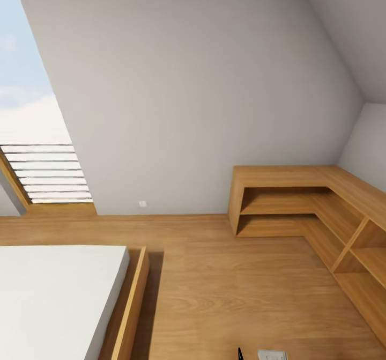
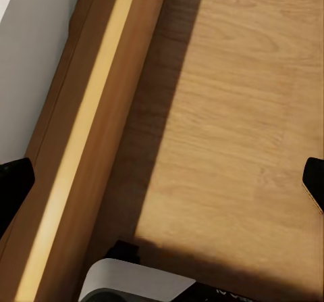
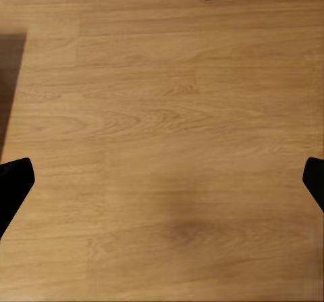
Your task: In the bedroom, organize the workspace by keeping the computer under the desk, ensuring the monitor is on the desk, placing the keyboard on the desk next to the monitor, placing the mouse on the desk next to the keyboard, moving the folder from the swivel chair onto the desk next to the mouse, stacking the notebook on top of the folder with the pen on top of the notebook, and positioning the swivel chair next to the desk.
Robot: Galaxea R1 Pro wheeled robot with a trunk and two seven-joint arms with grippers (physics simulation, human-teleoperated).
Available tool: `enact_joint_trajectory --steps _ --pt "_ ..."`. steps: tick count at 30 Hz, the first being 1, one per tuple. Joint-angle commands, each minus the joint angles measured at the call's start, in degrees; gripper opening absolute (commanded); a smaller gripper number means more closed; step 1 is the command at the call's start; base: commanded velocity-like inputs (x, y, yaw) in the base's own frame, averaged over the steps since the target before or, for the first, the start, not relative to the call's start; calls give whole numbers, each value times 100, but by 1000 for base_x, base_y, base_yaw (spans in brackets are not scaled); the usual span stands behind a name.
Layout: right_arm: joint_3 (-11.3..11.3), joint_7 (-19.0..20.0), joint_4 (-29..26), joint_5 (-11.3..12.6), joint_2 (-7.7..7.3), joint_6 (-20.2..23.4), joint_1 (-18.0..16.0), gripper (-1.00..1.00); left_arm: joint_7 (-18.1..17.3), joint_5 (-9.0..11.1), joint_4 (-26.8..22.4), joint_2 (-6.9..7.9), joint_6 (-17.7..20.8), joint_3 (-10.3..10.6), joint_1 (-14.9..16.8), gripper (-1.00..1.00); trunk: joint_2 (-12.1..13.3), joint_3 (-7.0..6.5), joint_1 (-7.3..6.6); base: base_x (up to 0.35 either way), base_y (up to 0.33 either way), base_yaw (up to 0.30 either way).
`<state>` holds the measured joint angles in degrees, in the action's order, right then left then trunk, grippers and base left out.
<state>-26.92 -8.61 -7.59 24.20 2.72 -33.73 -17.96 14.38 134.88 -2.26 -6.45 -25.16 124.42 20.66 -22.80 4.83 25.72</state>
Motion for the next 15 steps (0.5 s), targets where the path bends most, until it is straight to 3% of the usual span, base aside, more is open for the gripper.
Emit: enact_joint_trajectory --steps 1,15 --pt "-50 -35 3 27 0 -14 -6 100 54 12 -20 3 -24 48 8 100 -12 12 7 326 0 0" --pt "-50 -35 9 23 9 -14 -6 100 51 12 -20 4 -18 49 8 100 -12 12 7 326 0 0"
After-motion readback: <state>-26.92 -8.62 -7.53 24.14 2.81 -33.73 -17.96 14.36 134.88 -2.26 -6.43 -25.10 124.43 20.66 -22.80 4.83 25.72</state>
